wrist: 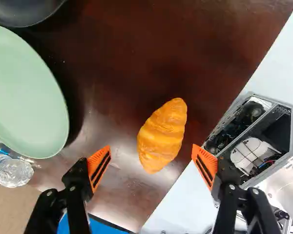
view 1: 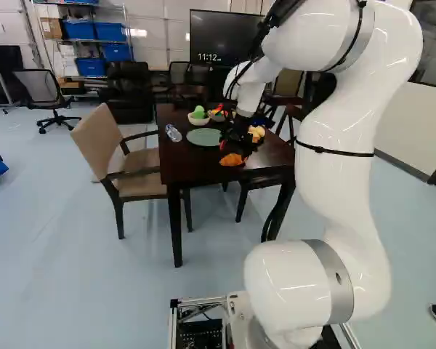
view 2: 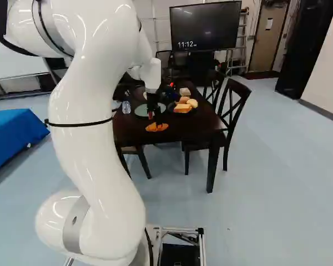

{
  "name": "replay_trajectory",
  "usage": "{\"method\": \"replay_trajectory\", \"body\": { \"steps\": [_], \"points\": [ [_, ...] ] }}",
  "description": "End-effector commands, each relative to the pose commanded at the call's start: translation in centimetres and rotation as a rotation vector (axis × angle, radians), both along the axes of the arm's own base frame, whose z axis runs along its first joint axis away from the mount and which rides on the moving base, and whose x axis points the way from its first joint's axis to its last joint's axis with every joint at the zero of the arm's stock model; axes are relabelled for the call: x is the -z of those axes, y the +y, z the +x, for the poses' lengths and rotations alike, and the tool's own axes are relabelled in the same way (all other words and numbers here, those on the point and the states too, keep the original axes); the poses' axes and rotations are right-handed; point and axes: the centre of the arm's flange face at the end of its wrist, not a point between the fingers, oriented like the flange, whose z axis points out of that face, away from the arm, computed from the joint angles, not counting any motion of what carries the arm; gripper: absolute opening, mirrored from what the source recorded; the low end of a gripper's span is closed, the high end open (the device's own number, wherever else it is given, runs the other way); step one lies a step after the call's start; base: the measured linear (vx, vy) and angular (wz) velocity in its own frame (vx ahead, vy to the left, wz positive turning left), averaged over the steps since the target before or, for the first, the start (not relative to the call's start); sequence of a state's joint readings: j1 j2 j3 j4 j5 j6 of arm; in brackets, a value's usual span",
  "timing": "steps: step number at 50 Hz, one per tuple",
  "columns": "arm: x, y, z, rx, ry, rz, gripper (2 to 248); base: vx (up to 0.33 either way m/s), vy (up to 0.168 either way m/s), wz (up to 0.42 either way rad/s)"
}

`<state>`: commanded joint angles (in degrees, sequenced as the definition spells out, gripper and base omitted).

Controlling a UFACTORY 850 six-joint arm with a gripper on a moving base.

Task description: Move the croissant to the empty plate

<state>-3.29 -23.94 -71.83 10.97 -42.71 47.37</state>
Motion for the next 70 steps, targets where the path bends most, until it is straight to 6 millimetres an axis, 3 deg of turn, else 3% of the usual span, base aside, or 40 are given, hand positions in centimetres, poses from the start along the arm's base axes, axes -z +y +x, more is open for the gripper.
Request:
{"method": "replay_trajectory", "body": {
  "steps": [11, 36, 37, 42, 43, 47, 48, 52, 53, 58, 59, 63, 64, 68, 70],
  "points": [
    [0.00, 0.00, 0.00, 0.000, 0.000, 0.000, 207, 0.000, 0.000, 0.000],
    [0.00, 0.00, 0.00, 0.000, 0.000, 0.000, 209, 0.000, 0.000, 0.000],
    [0.00, 0.00, 0.00, 0.000, 0.000, 0.000, 200, 0.000, 0.000, 0.000],
    [0.00, 0.00, 0.00, 0.000, 0.000, 0.000, 200, 0.000, 0.000, 0.000],
    [0.00, 0.00, 0.00, 0.000, 0.000, 0.000, 187, 0.000, 0.000, 0.000],
    [0.00, 0.00, 0.00, 0.000, 0.000, 0.000, 187, 0.000, 0.000, 0.000],
    [0.00, 0.00, 0.00, 0.000, 0.000, 0.000, 175, 0.000, 0.000, 0.000],
    [0.00, 0.00, 0.00, 0.000, 0.000, 0.000, 175, 0.000, 0.000, 0.000],
    [0.00, 0.00, 0.00, 0.000, 0.000, 0.000, 163, 0.000, 0.000, 0.000],
    [0.00, 0.00, 0.00, 0.000, 0.000, 0.000, 163, 0.000, 0.000, 0.000],
    [0.00, 0.00, 0.00, 0.000, 0.000, 0.000, 151, 0.000, 0.000, 0.000],
    [0.00, 0.00, 0.00, 0.000, 0.000, 0.000, 151, 0.000, 0.000, 0.000],
    [0.00, 0.00, 0.00, 0.000, 0.000, 0.000, 139, 0.000, 0.000, 0.000],
    [0.00, 0.00, 0.00, 0.000, 0.000, 0.000, 139, 0.000, 0.000, 0.000],
    [0.00, 0.00, 0.00, 0.000, 0.000, 0.000, 126, 0.000, 0.000, 0.000]
  ]
}}
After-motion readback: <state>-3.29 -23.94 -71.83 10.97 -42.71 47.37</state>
